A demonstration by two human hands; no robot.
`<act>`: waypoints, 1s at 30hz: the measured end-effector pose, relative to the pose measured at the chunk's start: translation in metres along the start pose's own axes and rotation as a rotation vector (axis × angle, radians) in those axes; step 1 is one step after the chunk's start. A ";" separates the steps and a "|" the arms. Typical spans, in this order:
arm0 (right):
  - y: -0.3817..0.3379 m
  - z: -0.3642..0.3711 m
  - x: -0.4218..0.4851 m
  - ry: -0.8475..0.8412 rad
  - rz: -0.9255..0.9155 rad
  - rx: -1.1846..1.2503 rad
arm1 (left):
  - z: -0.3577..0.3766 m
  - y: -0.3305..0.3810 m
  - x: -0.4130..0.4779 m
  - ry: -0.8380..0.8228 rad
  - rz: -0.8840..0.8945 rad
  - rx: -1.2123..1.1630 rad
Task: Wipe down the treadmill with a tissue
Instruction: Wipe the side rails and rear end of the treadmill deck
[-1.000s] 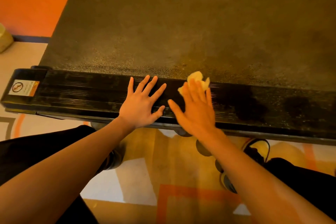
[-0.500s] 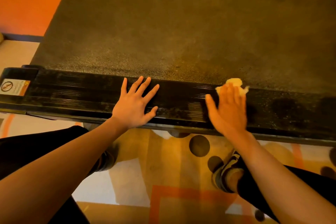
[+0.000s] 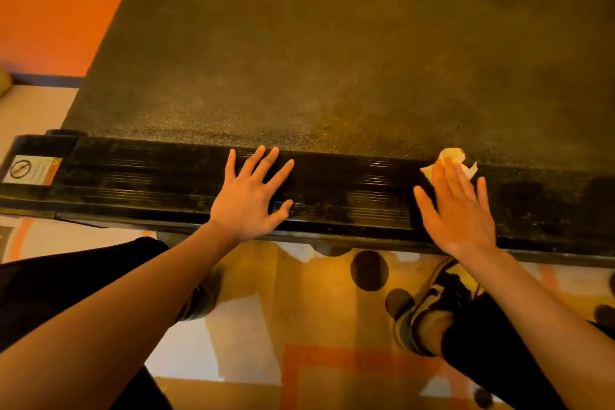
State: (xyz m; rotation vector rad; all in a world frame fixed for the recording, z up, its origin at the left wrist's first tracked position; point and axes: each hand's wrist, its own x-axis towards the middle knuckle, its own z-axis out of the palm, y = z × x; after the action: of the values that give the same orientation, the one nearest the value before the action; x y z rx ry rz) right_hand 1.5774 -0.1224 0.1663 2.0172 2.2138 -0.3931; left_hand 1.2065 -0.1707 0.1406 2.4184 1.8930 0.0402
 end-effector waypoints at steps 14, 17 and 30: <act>-0.106 0.032 -0.053 0.048 -0.369 0.040 | -0.001 -0.001 -0.002 -0.001 0.016 -0.022; -0.039 0.025 -0.056 0.079 -0.147 0.039 | -0.002 -0.001 -0.002 0.000 0.019 -0.018; -0.109 0.058 -0.071 0.091 -0.526 -0.127 | -0.001 -0.003 -0.002 -0.007 0.025 -0.012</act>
State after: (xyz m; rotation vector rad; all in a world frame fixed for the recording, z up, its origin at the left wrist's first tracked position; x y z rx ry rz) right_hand 1.4717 -0.2145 0.1413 1.3954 2.7328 -0.1989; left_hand 1.2031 -0.1720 0.1412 2.4307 1.8545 0.0437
